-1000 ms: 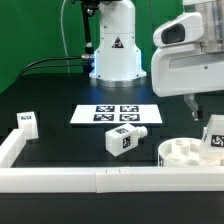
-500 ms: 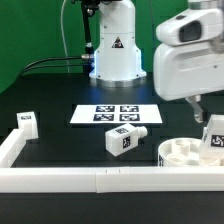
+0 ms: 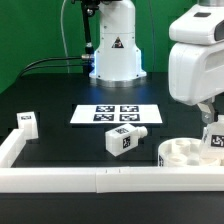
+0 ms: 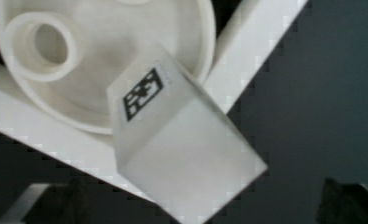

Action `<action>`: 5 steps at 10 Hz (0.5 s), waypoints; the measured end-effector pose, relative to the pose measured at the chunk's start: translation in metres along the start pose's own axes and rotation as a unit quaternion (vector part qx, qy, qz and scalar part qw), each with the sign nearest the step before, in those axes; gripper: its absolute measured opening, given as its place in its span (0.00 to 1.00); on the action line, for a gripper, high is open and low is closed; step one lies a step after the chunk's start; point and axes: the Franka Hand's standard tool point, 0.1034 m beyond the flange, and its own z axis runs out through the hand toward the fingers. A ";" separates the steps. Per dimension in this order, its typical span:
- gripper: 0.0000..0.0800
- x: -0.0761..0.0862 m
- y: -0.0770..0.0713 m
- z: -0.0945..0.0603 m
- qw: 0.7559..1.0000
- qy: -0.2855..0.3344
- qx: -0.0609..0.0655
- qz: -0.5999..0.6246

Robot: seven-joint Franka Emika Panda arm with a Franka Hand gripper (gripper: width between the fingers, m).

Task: Assemble stool

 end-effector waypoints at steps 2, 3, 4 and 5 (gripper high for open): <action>0.81 0.000 -0.002 -0.001 0.988 -0.016 -0.019 -0.153; 0.81 0.001 -0.005 0.003 0.973 -0.025 -0.024 -0.229; 0.81 -0.001 -0.005 0.010 0.961 -0.033 -0.027 -0.274; 0.81 -0.003 -0.003 0.017 0.953 -0.038 -0.029 -0.298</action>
Offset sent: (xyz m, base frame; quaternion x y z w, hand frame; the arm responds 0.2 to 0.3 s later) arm -0.0031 0.0114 -0.0247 -0.0157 -0.0118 -0.3087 0.9510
